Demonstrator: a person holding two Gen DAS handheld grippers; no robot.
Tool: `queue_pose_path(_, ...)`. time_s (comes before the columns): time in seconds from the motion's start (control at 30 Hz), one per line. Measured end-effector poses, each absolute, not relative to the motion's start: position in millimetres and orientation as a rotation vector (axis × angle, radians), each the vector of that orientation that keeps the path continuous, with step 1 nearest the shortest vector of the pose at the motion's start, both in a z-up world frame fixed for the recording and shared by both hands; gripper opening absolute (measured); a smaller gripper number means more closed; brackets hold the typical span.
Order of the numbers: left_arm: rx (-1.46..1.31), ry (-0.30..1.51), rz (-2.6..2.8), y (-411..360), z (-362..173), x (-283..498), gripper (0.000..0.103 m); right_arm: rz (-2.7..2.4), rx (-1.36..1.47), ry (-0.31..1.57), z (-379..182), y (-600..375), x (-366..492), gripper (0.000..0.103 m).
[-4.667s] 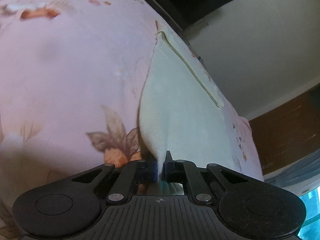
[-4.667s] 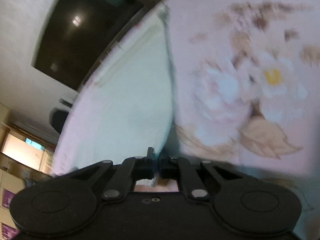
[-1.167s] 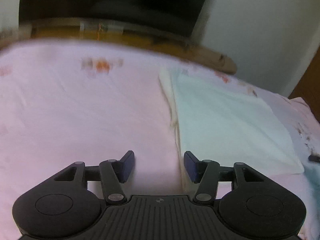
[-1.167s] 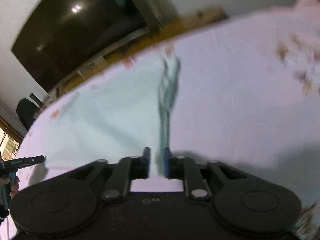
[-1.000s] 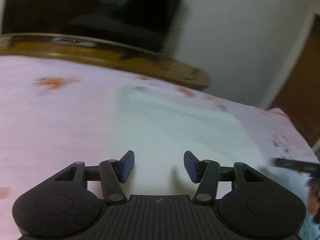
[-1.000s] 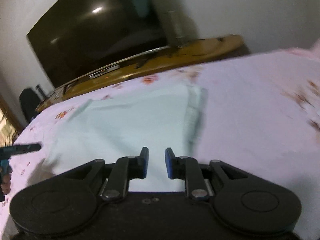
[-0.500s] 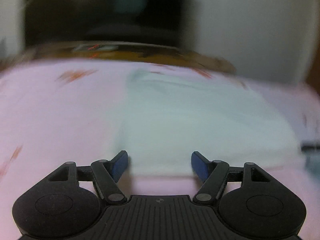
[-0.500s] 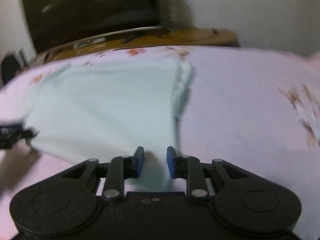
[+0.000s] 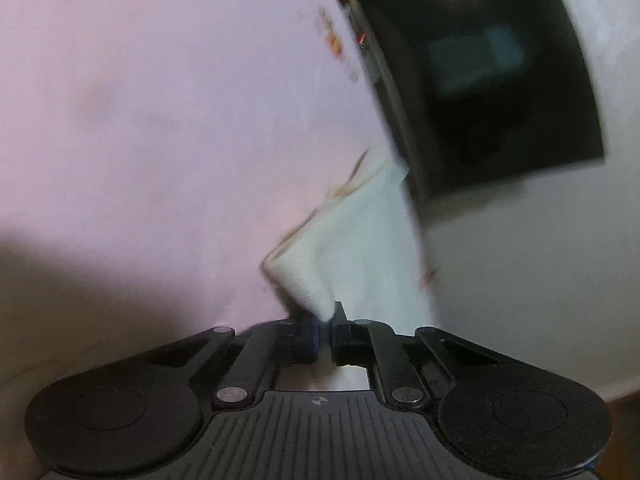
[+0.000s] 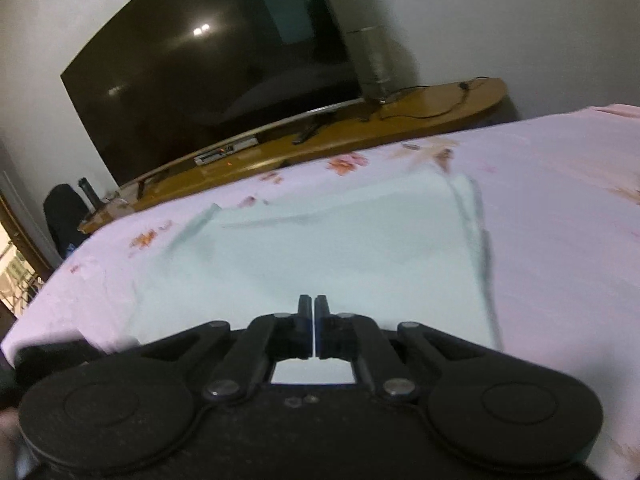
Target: Fold small clothes
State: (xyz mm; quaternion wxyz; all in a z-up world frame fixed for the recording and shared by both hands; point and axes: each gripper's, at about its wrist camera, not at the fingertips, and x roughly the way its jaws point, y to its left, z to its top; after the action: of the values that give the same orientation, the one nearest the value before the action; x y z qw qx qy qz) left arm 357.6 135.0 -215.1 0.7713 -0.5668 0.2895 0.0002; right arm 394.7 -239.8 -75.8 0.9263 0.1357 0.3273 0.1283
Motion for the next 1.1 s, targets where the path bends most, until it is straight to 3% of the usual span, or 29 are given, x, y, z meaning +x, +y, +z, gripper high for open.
queue_pose_path(0.2, -1.248, 0.566, 0.009, 128, -217, 351, 0.009, 0.295, 0.277, 0.710, -90, -206, 447, 0.003)
queue_pose_path(0.7, -0.986, 0.571, -0.055, 135, -178, 369, 0.006, 0.331, 0.335, 0.792, -139, -199, 469, 0.000)
queue_pose_path(1.0, -0.575, 0.563, -0.339, 74, -91, 412, 0.006, 0.319, 0.557, 0.774, -146, -231, 466, 0.000)
queue_pose_path(1.07, -0.449, 0.601, -0.404, 46, -72, 426, 0.006, 0.235, 0.679, 0.700, -139, -264, 448, 0.014)
queue_pose_path(1.1, -0.384, 0.613, -0.445, 27, -64, 432, 0.006, 0.206, 0.736, 0.675, -137, -280, 439, 0.014)
